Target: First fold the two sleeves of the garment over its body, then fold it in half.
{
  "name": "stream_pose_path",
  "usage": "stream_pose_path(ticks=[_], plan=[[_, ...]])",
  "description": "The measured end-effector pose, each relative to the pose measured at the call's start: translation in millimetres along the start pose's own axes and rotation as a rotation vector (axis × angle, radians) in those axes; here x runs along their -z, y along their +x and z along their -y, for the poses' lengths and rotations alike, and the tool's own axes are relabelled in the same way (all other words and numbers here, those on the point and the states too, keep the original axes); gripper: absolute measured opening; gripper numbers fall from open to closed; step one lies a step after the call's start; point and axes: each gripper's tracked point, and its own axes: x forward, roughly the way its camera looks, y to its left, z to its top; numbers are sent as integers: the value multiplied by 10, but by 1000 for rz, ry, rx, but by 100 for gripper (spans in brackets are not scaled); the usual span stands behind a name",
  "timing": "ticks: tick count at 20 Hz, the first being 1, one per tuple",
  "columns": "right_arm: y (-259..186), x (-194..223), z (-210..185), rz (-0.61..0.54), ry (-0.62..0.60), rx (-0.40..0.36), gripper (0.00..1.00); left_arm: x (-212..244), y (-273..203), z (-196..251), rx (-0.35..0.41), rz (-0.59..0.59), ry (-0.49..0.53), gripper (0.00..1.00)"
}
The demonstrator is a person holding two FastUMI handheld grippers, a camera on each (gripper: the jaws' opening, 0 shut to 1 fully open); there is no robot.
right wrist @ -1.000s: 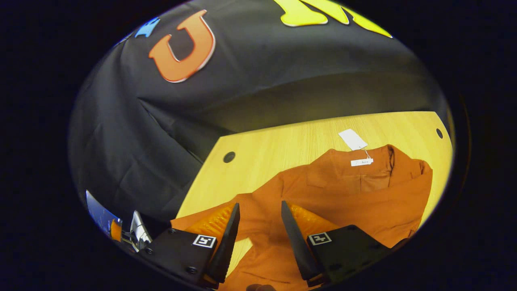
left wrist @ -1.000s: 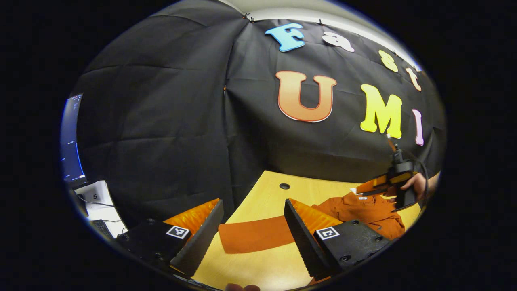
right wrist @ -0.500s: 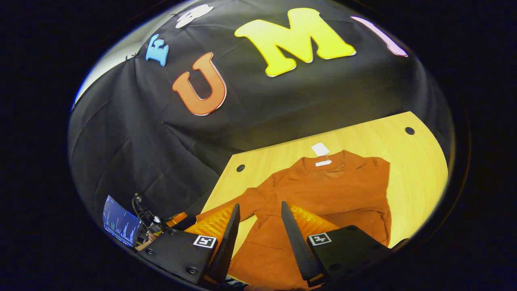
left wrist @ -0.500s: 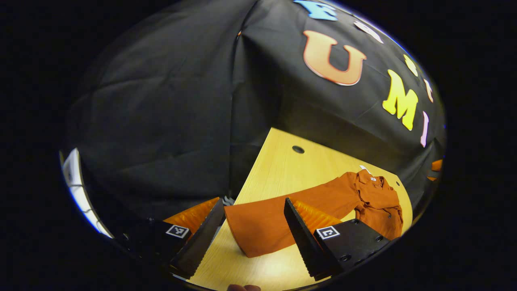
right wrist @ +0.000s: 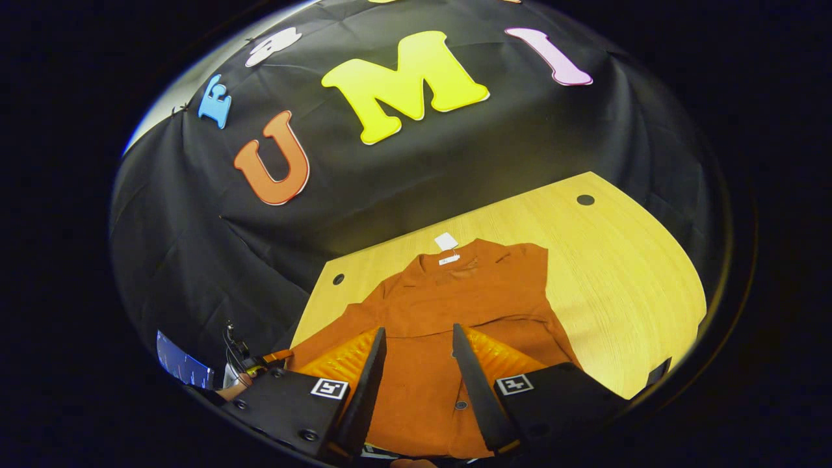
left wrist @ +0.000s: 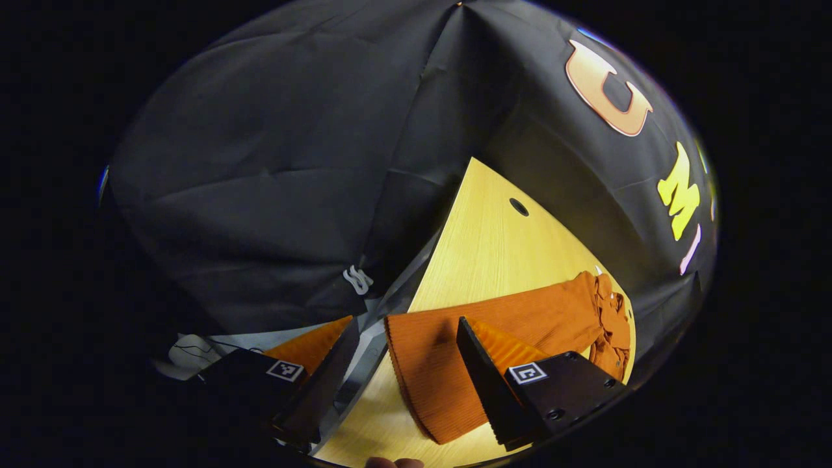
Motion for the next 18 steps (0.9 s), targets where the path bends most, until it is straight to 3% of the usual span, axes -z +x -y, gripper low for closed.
stream_pose_path(ticks=[1, 2, 5, 6, 7, 10, 12, 14, 15, 18], plan=[[24, 9, 13, -2, -7, 10, 68, -10, 17, 36, 3, 8, -10, 100], [28, 20, 33, -3, -23, 19, 68, -17, 36, 39, -5, 6, -17, 88], [61, 58, 28, -14, -76, 43, 68, -52, 87, 82, -33, 17, 26, 79], [59, 68, 3, -17, -85, 37, 68, -73, 62, 75, -48, 20, 43, 72], [56, 68, -27, -16, -89, 32, 61, -115, 45, 54, -67, 30, 59, 60], [49, 99, -12, -25, -126, 37, 68, -189, -13, -7, -104, 54, 74, 10], [22, 81, -14, -19, -152, 33, 68, -186, -58, 63, -80, 37, 71, 3], [-16, 53, -13, -7, -163, 27, 68, -258, -131, 210, -55, 48, 74, 3], [-33, 36, 3, -4, -166, 23, 61, -276, -138, 301, -43, 57, 83, 3], [-105, -35, 14, 23, -169, 2, 61, -452, -344, 842, 38, 72, 108, 3]])
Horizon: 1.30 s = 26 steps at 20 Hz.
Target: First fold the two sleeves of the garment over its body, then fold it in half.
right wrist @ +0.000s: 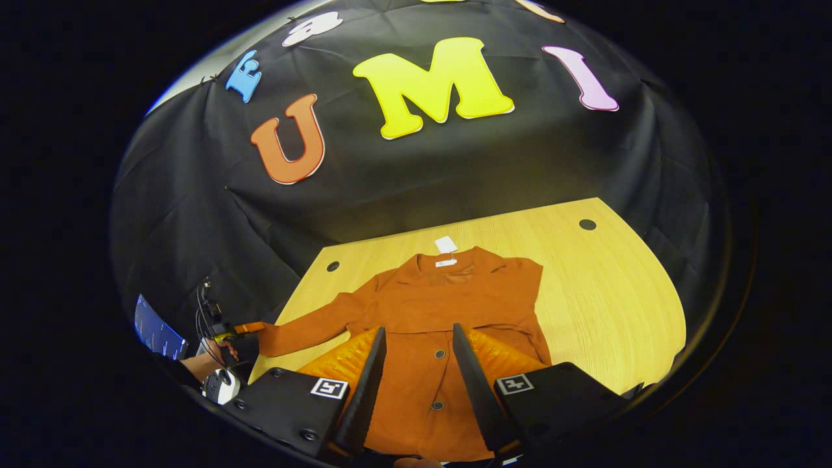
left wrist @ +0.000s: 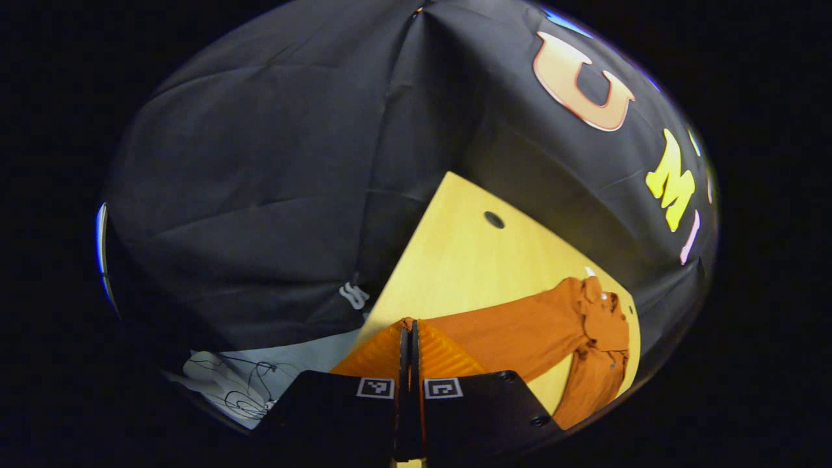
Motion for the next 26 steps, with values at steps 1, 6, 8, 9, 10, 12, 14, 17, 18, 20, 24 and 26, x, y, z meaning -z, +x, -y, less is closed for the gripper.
stream_pose_path(ticks=[1, 6, 8, 9, 10, 12, 14, 17, 18, 20, 24, 26], plan=[[-19, 0, 9, 8, 5, -10, 68, -61, -44, 175, 16, 1, 18, 3], [-186, -113, 306, 65, 52, -30, 68, -469, -391, 1581, 147, 3, 139, 3], [-266, -121, 323, 88, 82, -32, 61, -574, -533, 2136, 196, -2, 172, 3], [-308, -154, 400, 103, 97, -30, 61, -628, -580, 2425, 223, -6, 183, 3], [-349, -202, 510, 124, 120, -25, 68, -667, -649, 2777, 255, -16, 197, 3], [-464, -308, 770, 165, 167, -8, 68, -643, -683, 3350, 298, -47, 217, 3], [-555, -365, 1000, 196, 205, 14, 68, -567, -665, 3800, 325, -83, 247, 3], [-733, -392, 1356, 234, 245, 55, 68, -262, -513, 4461, 367, -146, 313, 3], [-786, -393, 1456, 244, 256, 70, 68, -124, -460, 4679, 387, -172, 331, 3], [-934, -385, 1657, 261, 280, 96, 68, 154, -371, 5079, 423, -225, 370, 3], [-1121, -235, 2072, 267, 334, 157, 68, 608, -108, 5856, 502, -287, 458, 3], [-1229, -191, 2243, 266, 354, 188, 68, 852, 74, 6108, 519, -332, 470, 3]])
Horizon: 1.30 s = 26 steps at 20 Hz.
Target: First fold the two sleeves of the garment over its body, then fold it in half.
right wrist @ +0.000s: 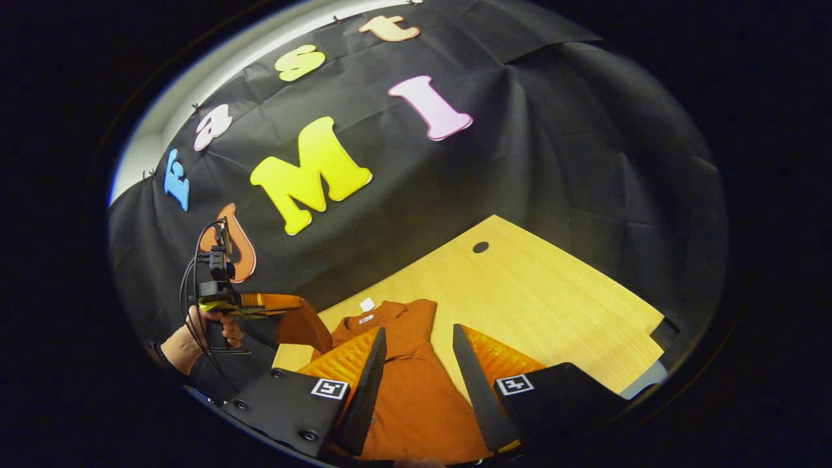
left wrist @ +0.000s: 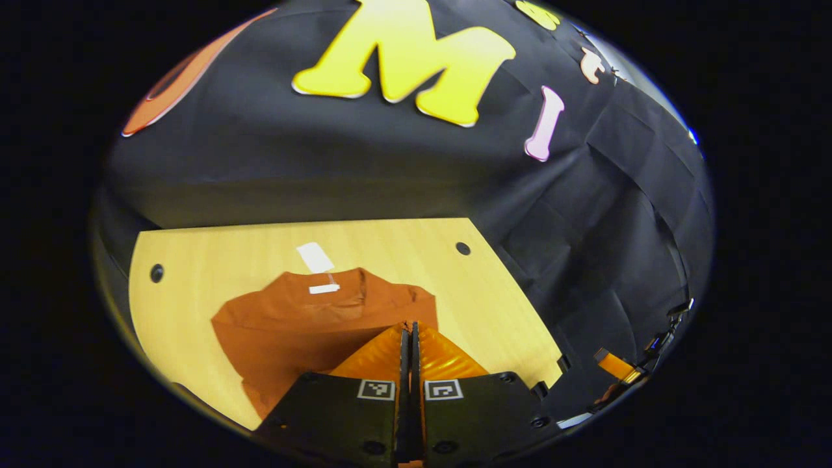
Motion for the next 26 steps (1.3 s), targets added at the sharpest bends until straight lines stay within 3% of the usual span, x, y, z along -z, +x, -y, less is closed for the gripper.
stream_pose_path(ticks=[5, 10, 11, 12, 13, 16, 19, 21, 25, 26], plan=[[-137, -49, 404, -4, 17, 74, 68, 237, 869, 211, 18, -103, -84, 3], [-153, -6, 688, -34, 12, 120, 68, 463, 1519, 232, -28, -153, -129, 3], [-141, -16, 706, -36, 14, 120, 68, 495, 1616, 246, -33, -153, -137, 3], [-127, -26, 724, -45, 12, 120, 61, 561, 1748, 243, -51, -157, -147, 3], [-118, -38, 726, -51, 9, 120, 67, 608, 1850, 231, -68, -161, -152, 3], [-103, -32, 701, -76, -14, 105, 68, 694, 2146, 84, -141, -136, -154, 3], [-78, -45, 663, -100, -55, 86, 68, 778, 2303, 61, -146, -110, -193, 6], [-38, -57, 612, -117, -80, 64, 68, 761, 2284, 168, -122, -76, -200, 17], [92, -101, 385, -117, -108, 12, 68, 771, 1999, 474, -102, -50, -120, 91], [112, -95, 301, -109, -114, 0, 68, 759, 1895, 548, -94, -34, -94, 94]])
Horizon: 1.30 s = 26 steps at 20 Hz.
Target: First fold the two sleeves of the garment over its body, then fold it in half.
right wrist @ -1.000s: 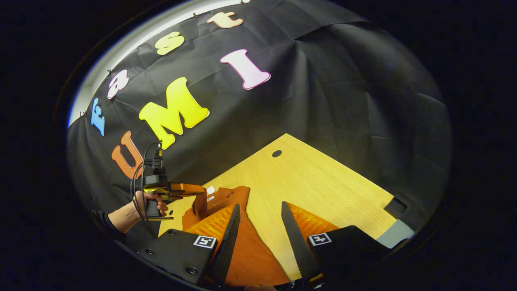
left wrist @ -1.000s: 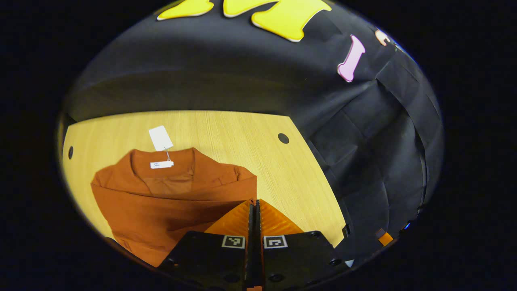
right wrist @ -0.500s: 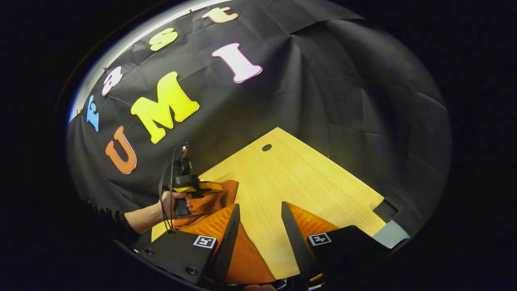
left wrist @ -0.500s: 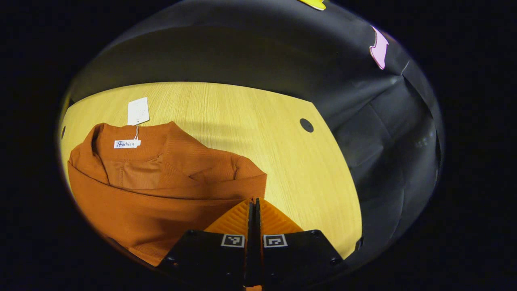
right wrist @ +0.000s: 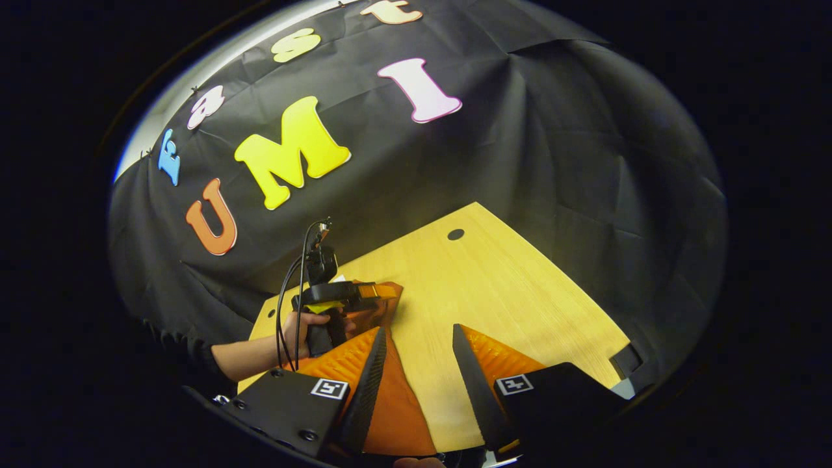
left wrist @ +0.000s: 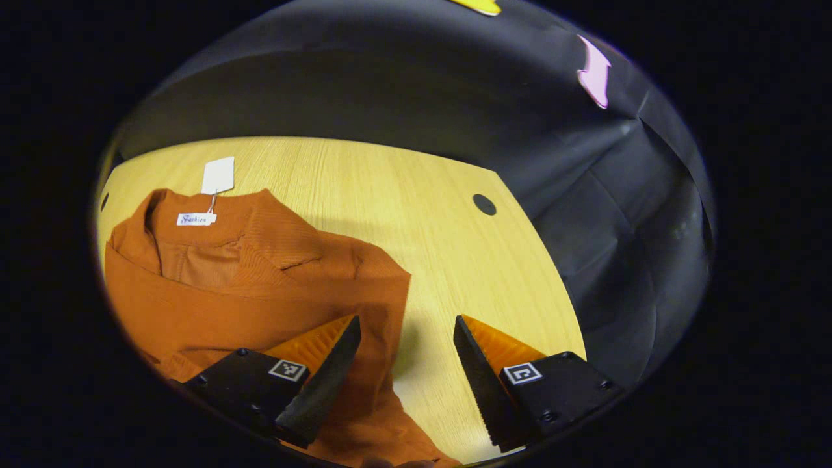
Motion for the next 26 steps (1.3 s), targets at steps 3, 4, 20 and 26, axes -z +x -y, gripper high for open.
stream_pose_path(ticks=[3, 4, 20, 26], plan=[[71, -8, -241, 32, -48, -15, 69, -123, -614, 115, 6, 123, 68, 98], [87, 4, -334, 43, -64, -20, 69, -160, -860, 112, 4, 170, 85, 98], [-354, 867, -1700, 171, -313, -77, 87, 844, -4250, -1684, -381, 653, 64, 98], [-418, 1420, -968, 31, -349, -8, 87, 1685, -4315, -2201, -329, 541, 38, 98]])
